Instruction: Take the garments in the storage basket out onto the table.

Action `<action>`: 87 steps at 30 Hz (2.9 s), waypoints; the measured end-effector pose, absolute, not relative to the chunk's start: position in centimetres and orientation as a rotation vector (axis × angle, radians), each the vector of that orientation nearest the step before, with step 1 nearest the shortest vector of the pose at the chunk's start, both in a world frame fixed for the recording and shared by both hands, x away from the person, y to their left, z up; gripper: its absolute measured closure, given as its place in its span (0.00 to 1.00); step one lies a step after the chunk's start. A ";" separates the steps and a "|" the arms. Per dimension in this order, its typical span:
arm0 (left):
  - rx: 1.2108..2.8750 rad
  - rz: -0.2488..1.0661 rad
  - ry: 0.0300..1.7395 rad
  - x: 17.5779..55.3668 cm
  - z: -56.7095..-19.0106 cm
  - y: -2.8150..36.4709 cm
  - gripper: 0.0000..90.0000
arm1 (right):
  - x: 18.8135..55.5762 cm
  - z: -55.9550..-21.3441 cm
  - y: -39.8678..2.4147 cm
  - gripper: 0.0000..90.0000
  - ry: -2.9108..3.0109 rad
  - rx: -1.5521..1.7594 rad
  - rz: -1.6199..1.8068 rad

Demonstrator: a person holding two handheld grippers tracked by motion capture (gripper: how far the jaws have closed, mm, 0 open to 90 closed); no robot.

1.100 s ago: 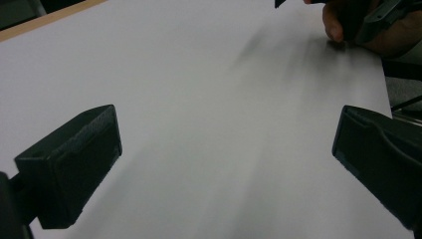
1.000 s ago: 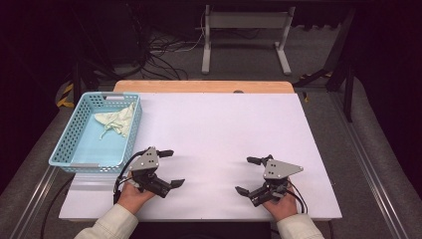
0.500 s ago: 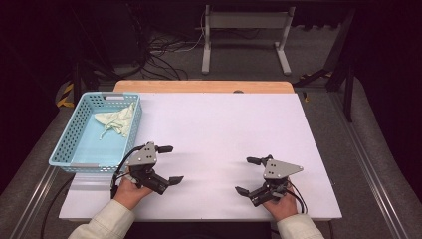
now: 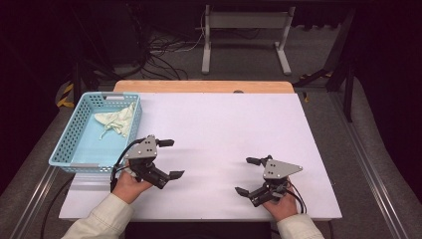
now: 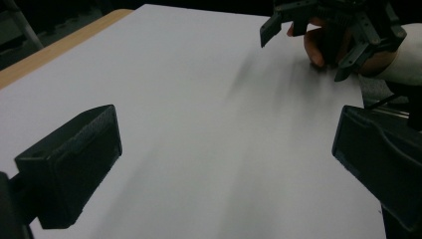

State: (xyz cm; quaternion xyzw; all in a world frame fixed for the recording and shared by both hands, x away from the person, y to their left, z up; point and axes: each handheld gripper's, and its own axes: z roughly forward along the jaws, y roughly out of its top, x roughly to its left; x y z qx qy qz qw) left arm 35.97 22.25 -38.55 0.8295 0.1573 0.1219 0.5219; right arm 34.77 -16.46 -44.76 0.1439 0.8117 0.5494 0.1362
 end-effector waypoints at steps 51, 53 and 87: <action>2.045 0.472 0.559 42.9 -30.8 26.7 0.01 | 34.8 -44.8 -16.4 0.00 2.348 0.409 1.601; 2.042 0.479 0.575 43.3 -30.6 27.1 0.01 | 34.8 -44.8 -16.4 0.00 2.354 0.413 1.597; 2.042 0.598 0.808 49.3 -30.1 32.3 0.01 | 34.8 -44.8 -16.4 0.00 2.359 0.409 1.592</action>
